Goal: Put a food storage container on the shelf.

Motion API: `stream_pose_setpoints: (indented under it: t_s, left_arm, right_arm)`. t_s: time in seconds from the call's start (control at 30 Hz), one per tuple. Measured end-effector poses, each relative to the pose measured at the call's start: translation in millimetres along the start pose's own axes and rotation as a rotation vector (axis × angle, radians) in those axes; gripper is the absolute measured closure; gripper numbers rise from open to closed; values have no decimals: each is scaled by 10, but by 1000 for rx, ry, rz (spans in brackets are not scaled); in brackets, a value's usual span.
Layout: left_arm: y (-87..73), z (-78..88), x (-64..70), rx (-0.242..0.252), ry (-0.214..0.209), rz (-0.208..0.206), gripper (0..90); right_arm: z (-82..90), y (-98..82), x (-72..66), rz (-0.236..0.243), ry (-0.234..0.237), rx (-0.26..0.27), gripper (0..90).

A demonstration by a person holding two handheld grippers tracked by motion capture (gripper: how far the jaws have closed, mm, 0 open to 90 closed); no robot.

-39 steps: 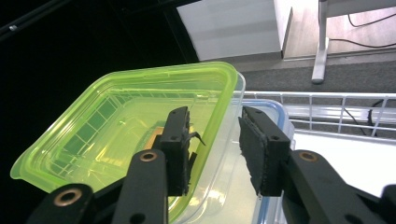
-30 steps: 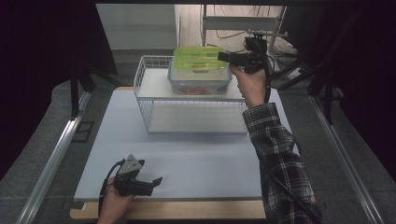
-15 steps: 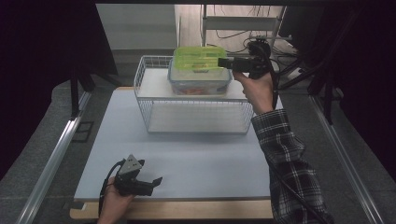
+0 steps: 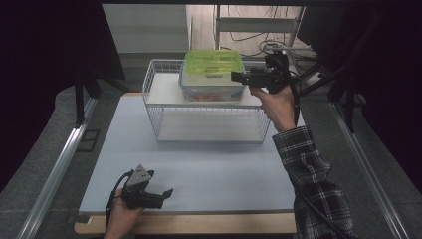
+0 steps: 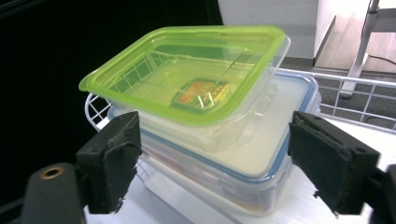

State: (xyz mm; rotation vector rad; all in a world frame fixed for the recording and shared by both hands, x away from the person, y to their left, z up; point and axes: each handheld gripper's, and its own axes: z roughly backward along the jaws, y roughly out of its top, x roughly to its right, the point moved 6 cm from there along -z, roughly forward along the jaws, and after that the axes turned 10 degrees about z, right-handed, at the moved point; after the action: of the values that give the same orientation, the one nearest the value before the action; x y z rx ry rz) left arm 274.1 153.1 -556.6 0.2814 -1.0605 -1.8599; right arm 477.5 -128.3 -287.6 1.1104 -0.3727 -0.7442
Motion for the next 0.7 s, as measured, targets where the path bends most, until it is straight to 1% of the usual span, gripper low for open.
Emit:
stream_pose_setpoints:
  t_s: [0.2,0.37,0.5,0.53,0.7]
  left_arm:
    - [3,-1,-1,3,-1,-1,54]
    - [9,-1,23,11,-28,-5,49]
    - [13,-1,28,17,-38,-2,46]
    - [15,-1,28,20,-40,-1,46]
    - [19,-3,26,29,-48,5,45]
  right_arm:
    - [55,-76,-56,36,11,3,133]
    - [106,-130,-93,49,25,13,111]
    - [130,-196,-110,96,9,10,93]
    - [135,-225,-119,104,7,2,89]
    - [164,-333,-161,137,10,-4,78]
